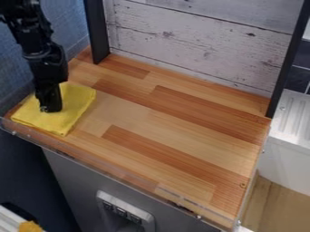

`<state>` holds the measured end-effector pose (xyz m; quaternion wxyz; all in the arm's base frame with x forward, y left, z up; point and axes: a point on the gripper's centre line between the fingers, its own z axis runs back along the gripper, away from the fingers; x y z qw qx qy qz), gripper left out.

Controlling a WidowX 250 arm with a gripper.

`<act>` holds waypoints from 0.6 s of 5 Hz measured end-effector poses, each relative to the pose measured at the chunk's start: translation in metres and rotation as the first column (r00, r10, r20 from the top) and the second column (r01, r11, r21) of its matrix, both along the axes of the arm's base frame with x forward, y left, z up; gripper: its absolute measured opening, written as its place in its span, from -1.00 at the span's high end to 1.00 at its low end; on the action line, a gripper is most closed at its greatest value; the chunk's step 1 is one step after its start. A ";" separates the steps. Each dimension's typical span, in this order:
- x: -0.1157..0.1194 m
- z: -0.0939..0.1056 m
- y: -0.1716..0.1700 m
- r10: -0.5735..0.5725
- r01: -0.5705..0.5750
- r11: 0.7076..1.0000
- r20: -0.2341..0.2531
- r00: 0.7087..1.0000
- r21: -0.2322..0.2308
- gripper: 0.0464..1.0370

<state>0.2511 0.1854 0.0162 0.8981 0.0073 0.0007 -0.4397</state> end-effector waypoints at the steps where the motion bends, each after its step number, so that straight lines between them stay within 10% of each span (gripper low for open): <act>1: 0.005 0.000 -0.008 0.087 -0.087 0.996 0.002 0.996 -0.004 0.96; 3: 0.037 0.003 -0.031 0.364 -0.364 0.931 0.002 0.931 -0.008 0.96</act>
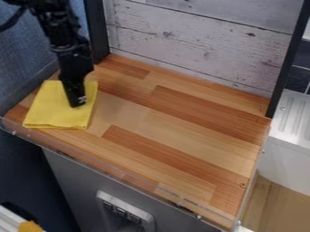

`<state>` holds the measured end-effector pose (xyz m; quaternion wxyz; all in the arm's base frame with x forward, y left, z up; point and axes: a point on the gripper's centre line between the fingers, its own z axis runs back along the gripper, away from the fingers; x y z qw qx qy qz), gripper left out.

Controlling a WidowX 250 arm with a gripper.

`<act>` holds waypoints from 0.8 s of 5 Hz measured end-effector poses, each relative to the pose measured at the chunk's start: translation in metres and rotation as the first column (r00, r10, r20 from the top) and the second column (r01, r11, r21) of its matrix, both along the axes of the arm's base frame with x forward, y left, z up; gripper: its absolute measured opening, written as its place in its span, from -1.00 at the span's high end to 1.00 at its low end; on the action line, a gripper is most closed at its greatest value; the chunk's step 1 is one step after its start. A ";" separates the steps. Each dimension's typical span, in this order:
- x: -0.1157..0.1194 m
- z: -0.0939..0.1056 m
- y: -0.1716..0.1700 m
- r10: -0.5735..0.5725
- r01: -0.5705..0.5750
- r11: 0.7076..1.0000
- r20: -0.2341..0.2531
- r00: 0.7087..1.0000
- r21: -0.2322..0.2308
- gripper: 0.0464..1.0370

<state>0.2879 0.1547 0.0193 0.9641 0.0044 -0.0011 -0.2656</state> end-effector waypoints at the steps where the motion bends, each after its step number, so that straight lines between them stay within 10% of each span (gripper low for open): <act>1: 0.007 -0.004 -0.007 0.054 -0.054 0.999 -0.005 0.999 -0.002 0.96; 4: 0.044 -0.006 -0.032 0.291 -0.291 0.957 -0.010 0.957 0.001 0.96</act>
